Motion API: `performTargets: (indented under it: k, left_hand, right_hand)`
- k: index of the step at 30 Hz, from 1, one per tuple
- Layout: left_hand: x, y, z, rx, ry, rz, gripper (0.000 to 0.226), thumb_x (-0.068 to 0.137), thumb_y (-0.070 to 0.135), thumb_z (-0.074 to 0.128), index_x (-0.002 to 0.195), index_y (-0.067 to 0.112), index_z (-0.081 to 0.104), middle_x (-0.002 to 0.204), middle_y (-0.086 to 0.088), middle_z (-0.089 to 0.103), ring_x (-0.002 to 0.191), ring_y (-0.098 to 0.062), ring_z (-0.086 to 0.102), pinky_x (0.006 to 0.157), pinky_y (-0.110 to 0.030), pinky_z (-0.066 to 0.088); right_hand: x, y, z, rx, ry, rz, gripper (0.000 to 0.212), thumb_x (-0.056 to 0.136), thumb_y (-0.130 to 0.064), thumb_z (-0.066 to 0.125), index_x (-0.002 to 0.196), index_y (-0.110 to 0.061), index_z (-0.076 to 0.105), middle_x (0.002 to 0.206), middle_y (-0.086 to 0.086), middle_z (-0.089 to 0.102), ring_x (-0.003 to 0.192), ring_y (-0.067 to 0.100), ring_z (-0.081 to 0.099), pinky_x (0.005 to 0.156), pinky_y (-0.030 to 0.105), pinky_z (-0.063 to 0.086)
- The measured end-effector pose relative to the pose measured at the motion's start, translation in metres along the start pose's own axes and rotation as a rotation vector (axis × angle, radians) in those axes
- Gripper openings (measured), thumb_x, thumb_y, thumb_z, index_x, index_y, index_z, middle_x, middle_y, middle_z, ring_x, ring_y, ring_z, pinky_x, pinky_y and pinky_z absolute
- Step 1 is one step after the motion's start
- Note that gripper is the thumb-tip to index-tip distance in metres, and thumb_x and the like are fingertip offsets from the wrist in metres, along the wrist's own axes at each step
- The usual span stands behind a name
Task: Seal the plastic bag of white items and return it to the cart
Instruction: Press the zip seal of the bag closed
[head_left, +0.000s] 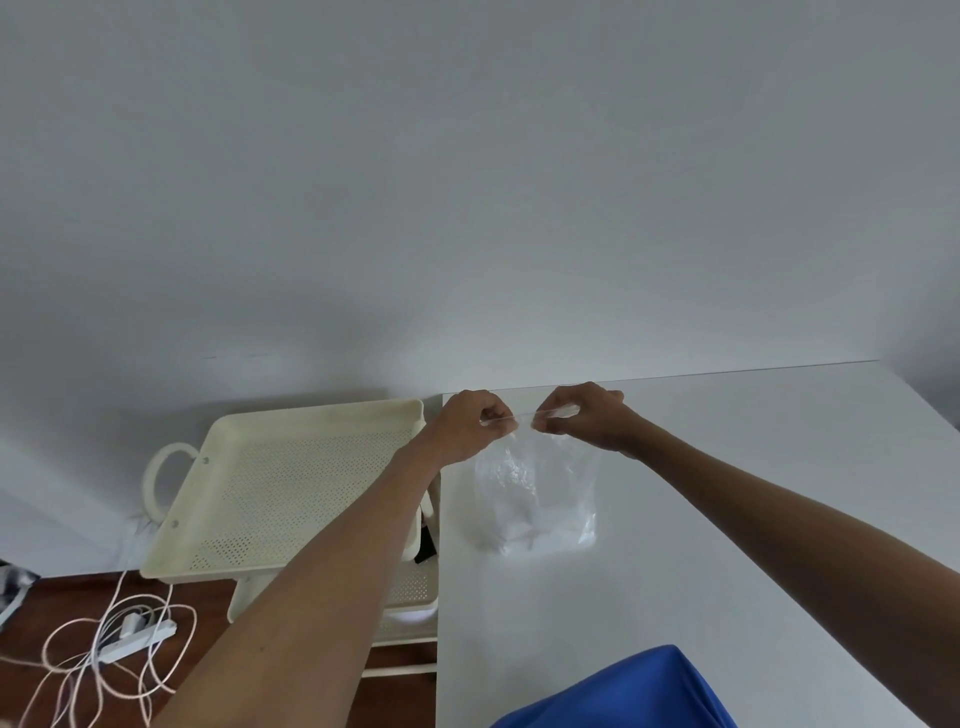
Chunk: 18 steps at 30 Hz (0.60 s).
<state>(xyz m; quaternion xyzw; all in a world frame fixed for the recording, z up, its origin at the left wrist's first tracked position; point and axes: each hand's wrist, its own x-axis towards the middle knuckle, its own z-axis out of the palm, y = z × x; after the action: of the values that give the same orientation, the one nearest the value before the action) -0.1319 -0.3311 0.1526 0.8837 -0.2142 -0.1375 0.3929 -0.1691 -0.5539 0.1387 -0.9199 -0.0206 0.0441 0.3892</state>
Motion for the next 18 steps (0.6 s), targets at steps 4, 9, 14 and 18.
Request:
performTargets:
  k: [4, 9, 14, 18]
  left_hand:
    - [0.0, -0.004, 0.001, 0.037, 0.002, -0.009, 0.011, 0.093, 0.02, 0.071, 0.096, 0.01, 0.074, 0.1, 0.001, 0.07, 0.103, -0.014, 0.061, 0.088, -0.023, 0.038]
    - [-0.001, -0.004, 0.001, 0.014, 0.025, 0.004, 0.011, 0.088, 0.022, 0.076, 0.093, 0.012, 0.076, 0.101, -0.004, 0.074, 0.104, -0.017, 0.064, 0.092, -0.029, 0.045]
    - [-0.006, -0.016, -0.009, -0.047, 0.005, -0.019, 0.018, 0.083, 0.029, 0.081, 0.094, 0.016, 0.075, 0.101, 0.0, 0.074, 0.096, -0.008, 0.064, 0.085, -0.023, 0.047]
    - [-0.008, -0.026, -0.011, 0.026, 0.073, -0.032, 0.008, 0.086, 0.024, 0.079, 0.088, 0.017, 0.074, 0.093, 0.002, 0.073, 0.085, -0.005, 0.062, 0.074, -0.017, 0.042]
  right_hand:
    - [0.002, -0.005, -0.002, 0.001, -0.051, -0.006, 0.022, 0.084, -0.058, 0.075, 0.092, -0.037, 0.078, 0.1, -0.022, 0.076, 0.11, -0.001, 0.061, 0.097, 0.038, 0.02]
    - [0.006, -0.01, -0.001, -0.073, -0.048, -0.055, 0.018, 0.085, -0.054, 0.075, 0.084, -0.037, 0.076, 0.098, -0.02, 0.075, 0.104, -0.005, 0.06, 0.097, 0.037, 0.019]
    - [0.004, -0.007, -0.004, -0.082, 0.013, -0.066, 0.016, 0.083, -0.056, 0.077, 0.077, -0.041, 0.073, 0.093, -0.021, 0.074, 0.103, 0.0, 0.06, 0.097, 0.034, 0.018]
    - [0.004, -0.007, -0.003, -0.03, -0.049, -0.057, 0.023, 0.079, -0.061, 0.078, 0.082, -0.039, 0.078, 0.093, -0.027, 0.074, 0.097, -0.018, 0.058, 0.096, 0.033, 0.02]
